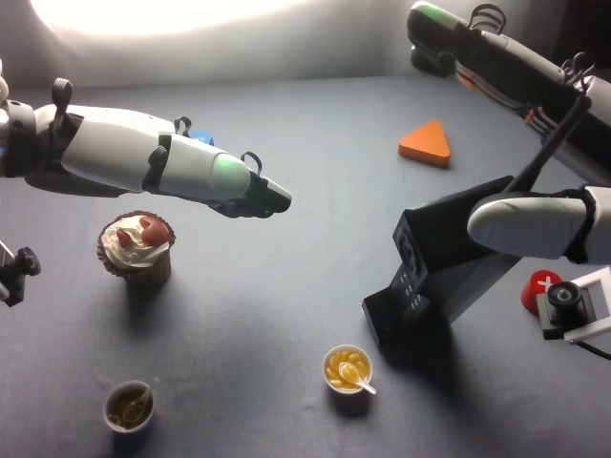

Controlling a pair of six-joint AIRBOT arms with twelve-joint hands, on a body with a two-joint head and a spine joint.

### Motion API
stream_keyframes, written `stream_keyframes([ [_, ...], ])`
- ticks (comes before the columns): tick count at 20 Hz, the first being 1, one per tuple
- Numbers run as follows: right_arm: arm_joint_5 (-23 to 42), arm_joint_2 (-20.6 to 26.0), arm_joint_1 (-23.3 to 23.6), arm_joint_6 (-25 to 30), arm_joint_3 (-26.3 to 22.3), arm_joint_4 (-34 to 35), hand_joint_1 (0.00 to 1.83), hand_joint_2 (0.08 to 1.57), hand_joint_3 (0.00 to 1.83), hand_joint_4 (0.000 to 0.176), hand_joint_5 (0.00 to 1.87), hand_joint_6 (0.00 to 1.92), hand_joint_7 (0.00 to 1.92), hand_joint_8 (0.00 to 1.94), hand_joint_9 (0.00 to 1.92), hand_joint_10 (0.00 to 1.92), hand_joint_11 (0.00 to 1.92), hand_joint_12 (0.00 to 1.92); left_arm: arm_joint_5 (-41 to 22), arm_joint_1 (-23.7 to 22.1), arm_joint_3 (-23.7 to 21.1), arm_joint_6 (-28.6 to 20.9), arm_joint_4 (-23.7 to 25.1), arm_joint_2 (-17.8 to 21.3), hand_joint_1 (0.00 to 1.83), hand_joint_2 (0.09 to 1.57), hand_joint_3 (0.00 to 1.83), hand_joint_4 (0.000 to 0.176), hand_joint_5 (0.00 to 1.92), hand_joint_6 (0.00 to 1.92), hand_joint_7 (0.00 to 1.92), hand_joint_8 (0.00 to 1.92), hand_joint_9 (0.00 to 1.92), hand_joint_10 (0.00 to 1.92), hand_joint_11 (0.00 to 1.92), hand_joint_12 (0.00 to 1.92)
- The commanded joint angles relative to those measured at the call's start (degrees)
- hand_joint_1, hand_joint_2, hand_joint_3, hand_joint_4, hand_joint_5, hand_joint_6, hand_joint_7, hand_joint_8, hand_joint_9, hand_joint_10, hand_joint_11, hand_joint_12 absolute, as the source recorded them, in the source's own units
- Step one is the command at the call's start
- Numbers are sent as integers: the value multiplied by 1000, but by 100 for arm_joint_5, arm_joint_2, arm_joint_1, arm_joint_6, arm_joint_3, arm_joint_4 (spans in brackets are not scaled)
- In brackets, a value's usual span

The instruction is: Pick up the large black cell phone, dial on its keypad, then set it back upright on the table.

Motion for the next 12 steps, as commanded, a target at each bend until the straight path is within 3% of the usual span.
stream_keyframes([
  [1,740,89,-4,55,-50,127,543,949,0,11,30,1,1,0,3,1,0,296,-199,-150,-29,-61,-398,14,0,1146,0,23,306,1,282,1,200,3,0,399],
  [3,744,202,-4,57,-135,126,554,951,1,12,42,4,1,0,5,2,0,308,-197,-149,-17,-63,-397,13,0,1144,0,26,280,0,255,1,187,1,0,314],
  [8,744,434,-24,65,-271,121,494,955,2,16,34,0,0,0,7,1,0,344,-197,-149,-14,-63,-397,13,0,1144,1,27,288,1,260,1,201,4,0,360],
  [12,754,633,-25,82,-355,122,550,952,0,13,60,6,13,2,18,5,0,355,-197,-149,19,-64,-397,14,0,1149,2,25,298,1,270,1,210,2,0,424],
])
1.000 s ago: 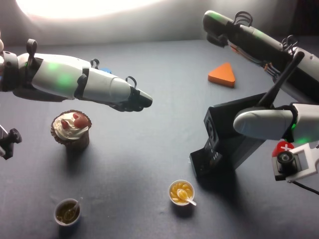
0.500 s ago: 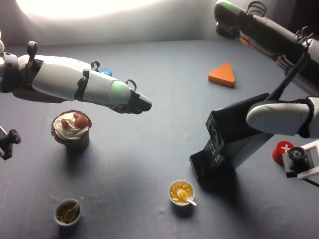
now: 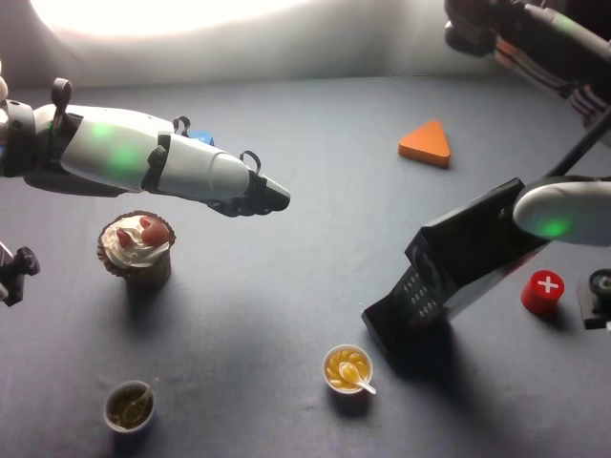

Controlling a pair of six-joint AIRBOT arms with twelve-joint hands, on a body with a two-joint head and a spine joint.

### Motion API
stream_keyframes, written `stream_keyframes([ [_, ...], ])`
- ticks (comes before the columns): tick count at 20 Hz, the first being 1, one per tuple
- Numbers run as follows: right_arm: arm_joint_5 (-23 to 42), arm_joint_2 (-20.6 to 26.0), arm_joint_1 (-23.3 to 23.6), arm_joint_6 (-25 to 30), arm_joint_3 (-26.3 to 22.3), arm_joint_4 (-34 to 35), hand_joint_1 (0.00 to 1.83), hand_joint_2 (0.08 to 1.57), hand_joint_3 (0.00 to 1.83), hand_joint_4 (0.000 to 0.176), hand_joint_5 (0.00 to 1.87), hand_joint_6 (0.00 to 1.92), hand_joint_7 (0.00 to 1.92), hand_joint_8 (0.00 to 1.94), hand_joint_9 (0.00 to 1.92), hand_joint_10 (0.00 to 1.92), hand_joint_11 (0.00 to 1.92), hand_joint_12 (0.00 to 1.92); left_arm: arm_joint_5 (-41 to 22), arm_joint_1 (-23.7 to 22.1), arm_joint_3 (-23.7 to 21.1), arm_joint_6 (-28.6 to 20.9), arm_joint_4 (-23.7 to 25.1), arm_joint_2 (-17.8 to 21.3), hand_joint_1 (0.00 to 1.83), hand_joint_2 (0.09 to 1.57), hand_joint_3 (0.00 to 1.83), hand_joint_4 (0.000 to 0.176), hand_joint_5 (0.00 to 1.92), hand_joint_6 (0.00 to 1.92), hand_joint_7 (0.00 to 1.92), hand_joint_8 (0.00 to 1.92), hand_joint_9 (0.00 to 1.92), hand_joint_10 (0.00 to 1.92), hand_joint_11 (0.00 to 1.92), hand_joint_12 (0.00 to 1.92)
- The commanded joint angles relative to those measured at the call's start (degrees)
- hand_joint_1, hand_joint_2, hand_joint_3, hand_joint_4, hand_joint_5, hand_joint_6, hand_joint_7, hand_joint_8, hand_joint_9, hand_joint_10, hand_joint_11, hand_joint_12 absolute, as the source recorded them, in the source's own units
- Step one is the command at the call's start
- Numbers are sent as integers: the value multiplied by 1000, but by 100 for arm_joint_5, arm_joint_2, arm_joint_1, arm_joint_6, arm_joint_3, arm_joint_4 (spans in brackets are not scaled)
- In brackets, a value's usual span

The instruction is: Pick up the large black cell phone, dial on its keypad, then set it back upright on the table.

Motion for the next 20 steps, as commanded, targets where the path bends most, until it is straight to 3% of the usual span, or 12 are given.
stream_keyframes([
  [1,718,91,10,70,-17,160,552,946,0,14,76,7,25,4,31,7,0,394,-201,-146,7,-62,-402,14,0,1148,1,29,284,1,255,1,196,1,0,393],
  [4,722,171,-13,114,-17,192,535,938,0,12,70,1,35,2,42,5,0,458,-201,-138,3,-62,-402,22,0,1153,1,25,293,3,251,1,193,0,0,339],
  [9,720,172,-89,141,127,271,544,948,0,15,104,7,37,5,32,5,0,407,-202,-138,32,-62,-402,22,0,1157,1,22,304,2,263,0,197,2,0,340],
  [11,720,24,-113,141,239,368,597,939,0,9,113,7,49,5,42,7,0,392,-202,-137,41,-63,-402,17,0,1153,0,23,301,1,259,0,192,0,0,345],
  [14,719,-224,-110,140,439,407,512,956,3,14,71,0,25,0,47,5,0,424,-204,-135,34,-63,-402,13,0,1153,0,20,326,5,292,6,222,7,0,426],
  [17,701,-358,-79,140,517,406,537,938,0,19,53,0,9,0,33,0,0,390,-206,-140,14,-65,-402,12,0,1149,0,23,304,0,266,3,198,4,0,352],
  [20,684,-388,-48,140,490,401,515,953,3,19,35,2,1,0,9,1,0,319,-202,-170,40,-66,-402,23,0,1153,1,22,317,3,281,4,214,6,0,403],
])
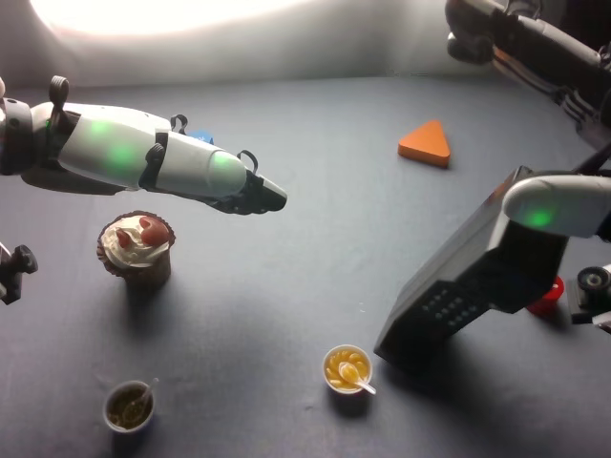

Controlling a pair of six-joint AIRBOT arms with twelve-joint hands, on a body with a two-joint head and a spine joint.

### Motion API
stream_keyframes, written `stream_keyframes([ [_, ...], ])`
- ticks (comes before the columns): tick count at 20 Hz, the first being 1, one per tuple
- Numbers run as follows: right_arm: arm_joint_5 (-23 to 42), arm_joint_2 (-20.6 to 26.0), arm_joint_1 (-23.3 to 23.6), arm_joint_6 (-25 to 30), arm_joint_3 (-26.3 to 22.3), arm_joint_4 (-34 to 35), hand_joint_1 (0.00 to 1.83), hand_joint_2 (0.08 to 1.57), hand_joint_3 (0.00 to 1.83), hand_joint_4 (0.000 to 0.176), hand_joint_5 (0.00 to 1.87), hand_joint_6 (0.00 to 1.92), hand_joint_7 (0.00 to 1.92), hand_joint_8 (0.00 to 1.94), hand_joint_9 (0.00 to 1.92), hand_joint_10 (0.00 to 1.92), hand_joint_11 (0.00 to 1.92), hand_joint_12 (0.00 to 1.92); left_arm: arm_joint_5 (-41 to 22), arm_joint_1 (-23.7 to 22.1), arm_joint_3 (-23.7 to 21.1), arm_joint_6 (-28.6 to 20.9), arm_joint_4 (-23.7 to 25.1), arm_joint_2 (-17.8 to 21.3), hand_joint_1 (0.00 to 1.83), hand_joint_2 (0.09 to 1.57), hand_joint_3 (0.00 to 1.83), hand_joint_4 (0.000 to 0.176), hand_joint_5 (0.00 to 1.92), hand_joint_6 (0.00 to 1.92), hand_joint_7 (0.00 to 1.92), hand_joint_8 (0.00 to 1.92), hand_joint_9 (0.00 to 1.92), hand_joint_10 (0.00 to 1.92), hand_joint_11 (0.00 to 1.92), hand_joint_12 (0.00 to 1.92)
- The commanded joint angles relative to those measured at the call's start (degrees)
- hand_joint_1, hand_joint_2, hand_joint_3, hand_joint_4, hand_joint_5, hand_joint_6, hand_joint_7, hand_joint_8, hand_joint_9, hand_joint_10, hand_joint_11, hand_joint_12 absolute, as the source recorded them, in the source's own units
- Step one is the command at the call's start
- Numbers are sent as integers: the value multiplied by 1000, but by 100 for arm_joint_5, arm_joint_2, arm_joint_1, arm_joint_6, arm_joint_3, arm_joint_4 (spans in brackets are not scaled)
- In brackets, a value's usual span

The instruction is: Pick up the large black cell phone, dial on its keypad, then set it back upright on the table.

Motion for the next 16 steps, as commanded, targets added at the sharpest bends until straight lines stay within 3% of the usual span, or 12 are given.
stream_keyframes([
  [1,682,38,46,46,-8,146,530,949,0,15,40,3,0,0,16,4,0,345,-208,-164,15,-60,-406,27,0,1153,1,23,315,1,274,0,209,3,0,407],
  [2,682,38,53,46,-8,133,535,938,0,17,60,7,13,3,38,9,0,422,-212,-166,16,-71,-407,37,0,1155,1,21,307,0,248,1,195,1,0,370],
  [5,664,38,86,46,-9,107,511,948,0,12,55,2,15,2,23,0,0,323,-209,-192,10,-71,-407,37,0,1152,0,21,321,3,277,7,206,3,0,395],
  [7,616,31,107,54,-4,102,499,952,1,17,52,3,9,1,24,2,0,325,-209,-189,-5,-72,-407,36,0,1153,0,22,324,1,282,3,219,3,0,411],
  [16,308,-562,511,51,325,12,512,959,2,11,61,5,22,2,25,3,0,330,-205,-194,-57,-85,-407,20,0,1156,1,25,313,4,261,1,195,3,0,363],
])
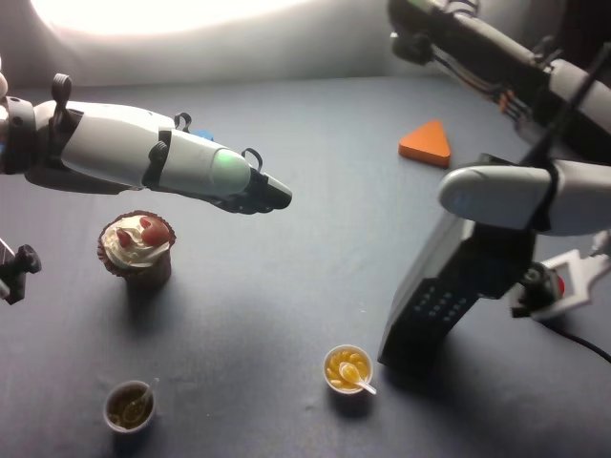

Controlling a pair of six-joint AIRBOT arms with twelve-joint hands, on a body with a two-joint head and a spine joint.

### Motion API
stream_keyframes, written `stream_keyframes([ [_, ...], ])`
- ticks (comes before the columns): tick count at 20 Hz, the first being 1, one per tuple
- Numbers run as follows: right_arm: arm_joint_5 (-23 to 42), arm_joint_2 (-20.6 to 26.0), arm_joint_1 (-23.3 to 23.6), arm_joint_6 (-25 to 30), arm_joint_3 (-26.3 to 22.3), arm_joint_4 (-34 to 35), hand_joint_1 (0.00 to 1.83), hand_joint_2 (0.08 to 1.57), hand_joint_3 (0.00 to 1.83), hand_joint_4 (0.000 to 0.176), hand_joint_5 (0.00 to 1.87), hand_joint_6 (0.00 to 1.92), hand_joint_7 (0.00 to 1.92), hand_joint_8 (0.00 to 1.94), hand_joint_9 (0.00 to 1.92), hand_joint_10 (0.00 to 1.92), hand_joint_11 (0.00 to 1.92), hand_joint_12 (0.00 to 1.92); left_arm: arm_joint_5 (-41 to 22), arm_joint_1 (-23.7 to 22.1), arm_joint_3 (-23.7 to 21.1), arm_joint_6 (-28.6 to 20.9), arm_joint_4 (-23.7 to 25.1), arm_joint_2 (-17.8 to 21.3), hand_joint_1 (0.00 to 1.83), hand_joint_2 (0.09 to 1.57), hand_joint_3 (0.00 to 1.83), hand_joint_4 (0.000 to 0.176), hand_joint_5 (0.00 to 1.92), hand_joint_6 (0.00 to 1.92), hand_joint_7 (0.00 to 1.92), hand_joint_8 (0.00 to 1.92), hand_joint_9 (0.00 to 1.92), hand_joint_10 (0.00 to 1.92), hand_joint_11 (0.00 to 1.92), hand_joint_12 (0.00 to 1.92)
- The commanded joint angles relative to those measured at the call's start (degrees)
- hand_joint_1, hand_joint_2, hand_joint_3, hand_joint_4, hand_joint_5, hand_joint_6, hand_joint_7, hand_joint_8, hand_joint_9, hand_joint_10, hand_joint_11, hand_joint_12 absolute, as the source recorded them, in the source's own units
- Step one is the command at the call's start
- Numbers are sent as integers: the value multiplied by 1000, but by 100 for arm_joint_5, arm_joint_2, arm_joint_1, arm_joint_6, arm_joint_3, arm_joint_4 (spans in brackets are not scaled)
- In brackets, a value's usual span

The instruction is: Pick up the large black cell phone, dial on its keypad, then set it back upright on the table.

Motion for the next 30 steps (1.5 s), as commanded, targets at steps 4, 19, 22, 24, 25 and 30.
stream_keyframes([
  [4,574,39,101,18,15,118,506,960,4,9,40,0,17,0,29,1,0,356,-194,-159,-7,-53,-402,24,0,1156,0,27,289,0,245,0,186,0,0,360],
  [19,385,-242,382,-1,175,89,560,931,0,6,106,6,67,4,62,6,0,390,-188,-163,121,-92,-396,15,0,1154,0,23,310,0,277,1,208,3,0,403],
  [22,380,-255,397,-13,173,88,553,941,3,7,93,2,39,4,36,3,0,298,-187,-167,119,-92,-396,16,0,1158,1,18,317,6,267,5,203,4,0,377],
  [24,380,-255,423,-14,161,88,478,962,6,12,79,0,57,3,55,5,0,370,-186,-173,120,-92,-395,20,0,1161,2,23,304,0,316,13,220,7,0,417],
  [25,381,-254,441,-15,151,88,495,959,3,11,83,4,63,4,60,6,0,382,-186,-172,117,-92,-395,20,0,1162,1,20,313,2,312,7,225,6,0,444],
  [30,406,-146,493,-33,-17,82,488,991,1,0,69,7,48,5,26,5,0,325,-181,-194,94,-134,-321,24,0,1165,0,17,305,0,324,6,250,7,0,475],
])
